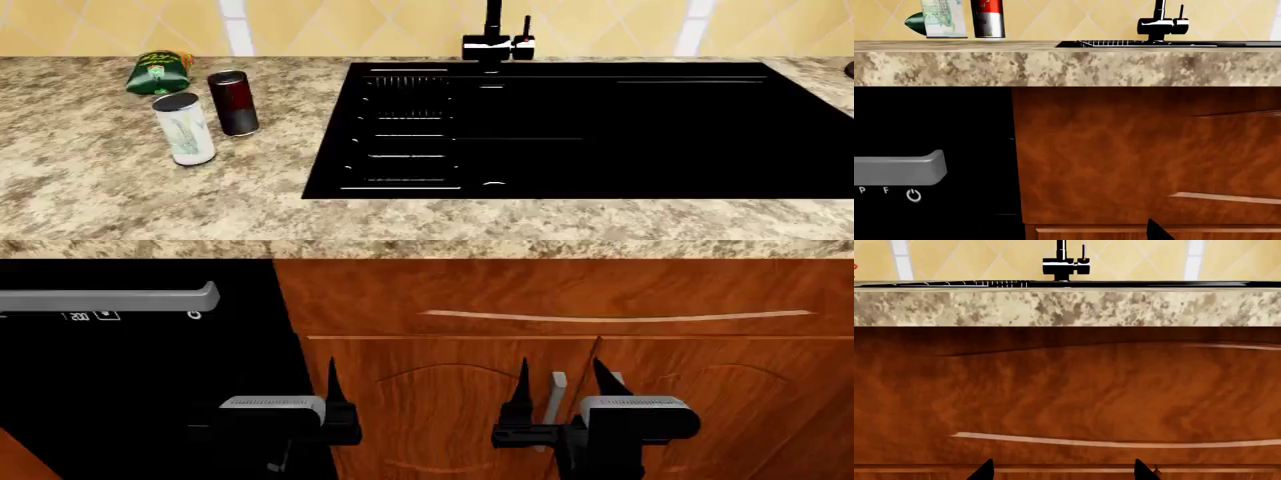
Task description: Pick the cans from the counter and place them in their designated side in the cabinet.
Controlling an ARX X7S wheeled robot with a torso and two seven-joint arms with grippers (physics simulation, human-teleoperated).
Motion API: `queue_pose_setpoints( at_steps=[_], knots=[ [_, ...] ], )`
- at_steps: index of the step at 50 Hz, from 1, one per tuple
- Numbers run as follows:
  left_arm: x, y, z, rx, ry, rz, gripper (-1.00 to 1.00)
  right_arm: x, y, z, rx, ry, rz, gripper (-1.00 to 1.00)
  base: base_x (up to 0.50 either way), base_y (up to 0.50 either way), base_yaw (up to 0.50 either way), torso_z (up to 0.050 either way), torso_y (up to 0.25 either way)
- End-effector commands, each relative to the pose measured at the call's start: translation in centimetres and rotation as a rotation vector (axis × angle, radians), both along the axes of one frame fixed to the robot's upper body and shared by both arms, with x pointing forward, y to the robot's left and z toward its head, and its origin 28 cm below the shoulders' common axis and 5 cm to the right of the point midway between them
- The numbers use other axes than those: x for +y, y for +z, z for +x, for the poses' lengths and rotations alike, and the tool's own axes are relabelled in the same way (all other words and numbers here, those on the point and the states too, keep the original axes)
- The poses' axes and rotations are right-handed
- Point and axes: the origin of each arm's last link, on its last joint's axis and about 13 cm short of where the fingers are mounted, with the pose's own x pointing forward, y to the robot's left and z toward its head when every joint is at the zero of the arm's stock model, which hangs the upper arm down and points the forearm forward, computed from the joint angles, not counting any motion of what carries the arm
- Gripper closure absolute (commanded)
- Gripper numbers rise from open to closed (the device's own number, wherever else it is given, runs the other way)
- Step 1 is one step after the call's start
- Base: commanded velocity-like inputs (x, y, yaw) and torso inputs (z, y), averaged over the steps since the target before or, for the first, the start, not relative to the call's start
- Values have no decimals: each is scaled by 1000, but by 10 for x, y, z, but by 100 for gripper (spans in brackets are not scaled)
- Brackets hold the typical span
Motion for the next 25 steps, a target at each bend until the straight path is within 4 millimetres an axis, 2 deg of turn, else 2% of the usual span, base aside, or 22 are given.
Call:
queue_pose_setpoints(
  at_steps=[1,11,25],
  knots=[
    [0,1,-1,-7,-1,-7,-100,0,0,0,4,3,3,-100,0,0,0,0,0],
    [-1,-1,0,-21,-2,31,-100,0,-2,2,44,44,53,-100,0,0,0,2,0],
    [-3,-3,0,-8,-39,65,-100,1,-2,1,35,67,58,-100,0,0,0,50,0]
  ],
)
